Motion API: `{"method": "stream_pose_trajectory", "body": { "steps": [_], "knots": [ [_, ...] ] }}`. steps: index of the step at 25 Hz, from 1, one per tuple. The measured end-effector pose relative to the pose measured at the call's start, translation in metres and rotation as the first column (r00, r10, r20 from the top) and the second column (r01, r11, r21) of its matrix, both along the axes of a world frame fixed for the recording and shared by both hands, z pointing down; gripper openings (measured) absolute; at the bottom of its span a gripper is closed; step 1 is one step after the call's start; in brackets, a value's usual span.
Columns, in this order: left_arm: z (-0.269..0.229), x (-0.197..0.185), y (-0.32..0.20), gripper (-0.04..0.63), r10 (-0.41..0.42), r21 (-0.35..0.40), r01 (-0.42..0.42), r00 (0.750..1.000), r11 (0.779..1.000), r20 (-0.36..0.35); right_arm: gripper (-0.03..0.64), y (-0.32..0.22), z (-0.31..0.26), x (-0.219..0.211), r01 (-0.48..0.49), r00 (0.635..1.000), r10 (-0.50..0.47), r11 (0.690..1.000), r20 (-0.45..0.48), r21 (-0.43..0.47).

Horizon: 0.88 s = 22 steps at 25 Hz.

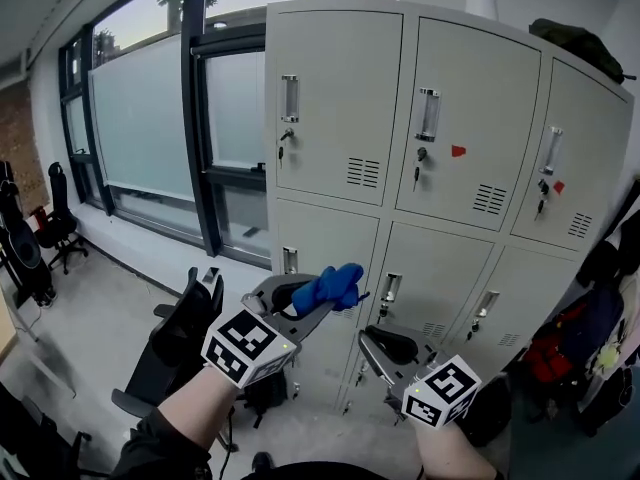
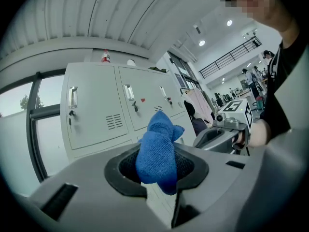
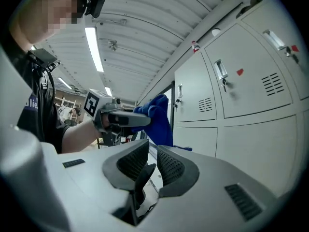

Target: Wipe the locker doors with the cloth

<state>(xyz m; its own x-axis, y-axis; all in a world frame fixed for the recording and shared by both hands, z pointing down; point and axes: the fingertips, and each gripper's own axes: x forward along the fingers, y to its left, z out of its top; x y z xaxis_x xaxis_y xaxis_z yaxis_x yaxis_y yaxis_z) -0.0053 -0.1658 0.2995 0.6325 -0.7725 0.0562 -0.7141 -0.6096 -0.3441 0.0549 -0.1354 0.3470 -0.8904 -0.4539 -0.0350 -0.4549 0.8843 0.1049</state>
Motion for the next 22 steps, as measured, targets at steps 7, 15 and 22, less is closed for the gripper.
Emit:
{"method": "stream_pose_trajectory", "body": {
  "steps": [7,15,22],
  "knots": [
    [-0.074,-0.077,-0.052,0.121,0.032,0.148,-0.048,0.994,0.988,0.105,0.051,-0.041,-0.033,-0.087,-0.031,1.000,0.031,0.998,0.000,0.048],
    [-0.168,-0.163,-0.097,0.121,-0.003,0.321,-0.049,0.987,0.946,0.161,0.052,-0.079,-0.078,-0.154,-0.129,0.991,0.124,0.981,0.041,0.144],
    [-0.231,-0.170,-0.128,0.120,-0.127,0.465,0.008,0.966,0.885,0.224,0.051,-0.096,-0.093,-0.162,-0.125,0.992,0.126,0.975,0.010,0.181]
  ]
}}
